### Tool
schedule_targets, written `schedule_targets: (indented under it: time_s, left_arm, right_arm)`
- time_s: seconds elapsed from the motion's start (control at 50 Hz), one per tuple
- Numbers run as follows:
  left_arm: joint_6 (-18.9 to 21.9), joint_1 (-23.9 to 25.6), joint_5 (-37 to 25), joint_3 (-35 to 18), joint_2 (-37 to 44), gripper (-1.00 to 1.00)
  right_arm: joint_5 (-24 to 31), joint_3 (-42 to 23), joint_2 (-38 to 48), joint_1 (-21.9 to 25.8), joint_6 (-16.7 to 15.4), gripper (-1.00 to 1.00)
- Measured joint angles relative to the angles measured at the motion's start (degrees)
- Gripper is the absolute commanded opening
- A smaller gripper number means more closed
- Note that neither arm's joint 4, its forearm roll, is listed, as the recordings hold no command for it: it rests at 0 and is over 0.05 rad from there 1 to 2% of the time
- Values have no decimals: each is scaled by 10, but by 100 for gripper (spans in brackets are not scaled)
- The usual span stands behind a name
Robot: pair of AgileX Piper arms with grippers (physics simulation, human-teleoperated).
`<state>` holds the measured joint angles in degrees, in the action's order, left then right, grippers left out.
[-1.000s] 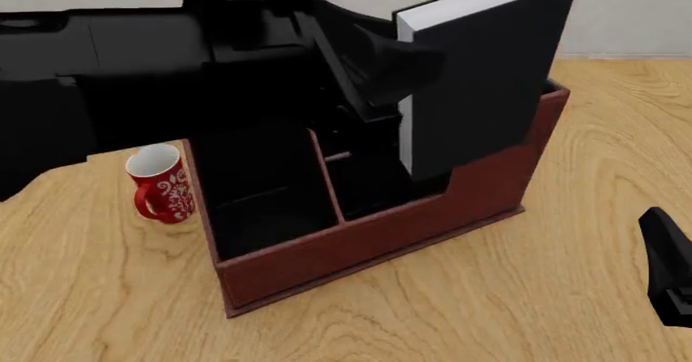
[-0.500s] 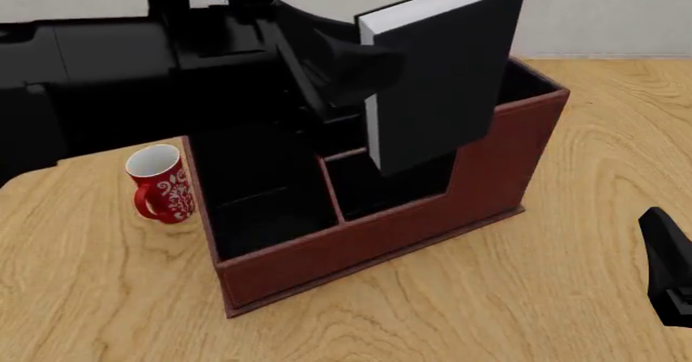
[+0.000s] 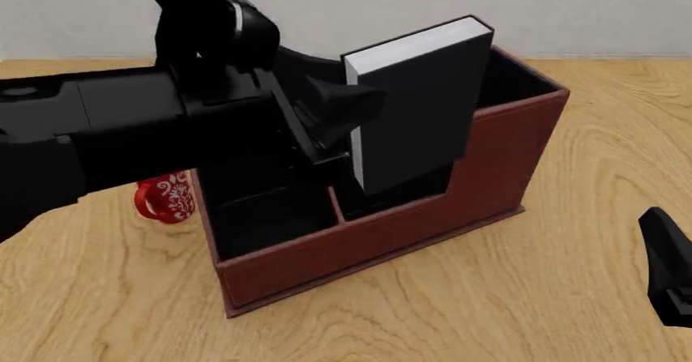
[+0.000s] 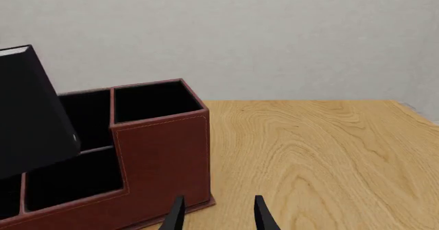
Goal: Pick up the book and place it in the back compartment of the caddy.
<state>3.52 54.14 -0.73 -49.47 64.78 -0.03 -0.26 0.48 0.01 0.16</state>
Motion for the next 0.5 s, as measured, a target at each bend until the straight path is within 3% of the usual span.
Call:
schedule_targets:
  time_s: [0.5]
  left_arm:
    - [5,-24,32,17,35,-100]
  right_arm:
    - [0,0,0,0,0,100]
